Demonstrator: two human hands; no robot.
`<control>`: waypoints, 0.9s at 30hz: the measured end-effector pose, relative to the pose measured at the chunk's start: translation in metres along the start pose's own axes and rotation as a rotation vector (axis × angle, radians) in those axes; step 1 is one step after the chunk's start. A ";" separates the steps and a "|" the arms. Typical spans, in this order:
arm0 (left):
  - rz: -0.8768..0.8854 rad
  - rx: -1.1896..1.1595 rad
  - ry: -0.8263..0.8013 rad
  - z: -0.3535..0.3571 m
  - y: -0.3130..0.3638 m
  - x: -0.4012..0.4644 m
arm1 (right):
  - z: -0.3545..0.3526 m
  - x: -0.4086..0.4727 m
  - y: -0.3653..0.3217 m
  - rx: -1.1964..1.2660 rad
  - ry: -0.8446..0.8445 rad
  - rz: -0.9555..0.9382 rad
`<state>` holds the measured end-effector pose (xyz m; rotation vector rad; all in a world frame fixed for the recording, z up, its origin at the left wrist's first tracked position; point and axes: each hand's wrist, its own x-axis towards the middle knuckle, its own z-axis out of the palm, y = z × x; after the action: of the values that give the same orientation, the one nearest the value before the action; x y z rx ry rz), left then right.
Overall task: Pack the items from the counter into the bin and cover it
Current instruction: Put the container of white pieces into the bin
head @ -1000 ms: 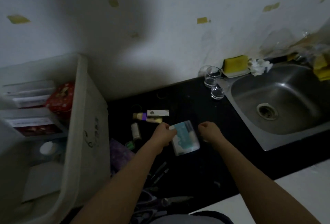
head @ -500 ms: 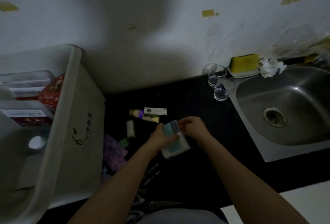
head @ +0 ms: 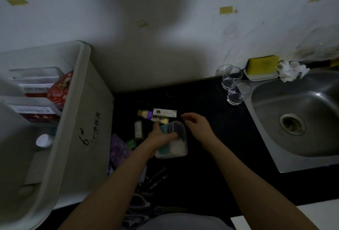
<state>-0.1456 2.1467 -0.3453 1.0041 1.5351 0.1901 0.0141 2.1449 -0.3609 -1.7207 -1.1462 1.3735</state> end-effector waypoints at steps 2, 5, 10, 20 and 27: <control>0.030 -0.011 0.013 -0.005 0.009 -0.001 | -0.003 0.002 -0.002 0.018 -0.008 -0.013; 0.107 -0.049 0.035 -0.008 0.026 -0.005 | -0.004 0.006 -0.009 0.101 -0.053 -0.024; 0.236 -0.082 0.044 -0.023 0.049 -0.017 | -0.010 0.005 -0.032 0.325 -0.025 -0.037; 0.542 -0.138 0.055 -0.075 0.091 -0.077 | 0.002 -0.020 -0.102 0.509 -0.309 -0.001; 0.702 -0.268 0.318 -0.143 0.093 -0.126 | 0.057 -0.047 -0.166 0.562 -0.273 -0.185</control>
<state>-0.2392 2.1778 -0.1580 1.3002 1.3258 1.0617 -0.0836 2.1680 -0.2090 -1.0310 -0.9096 1.6500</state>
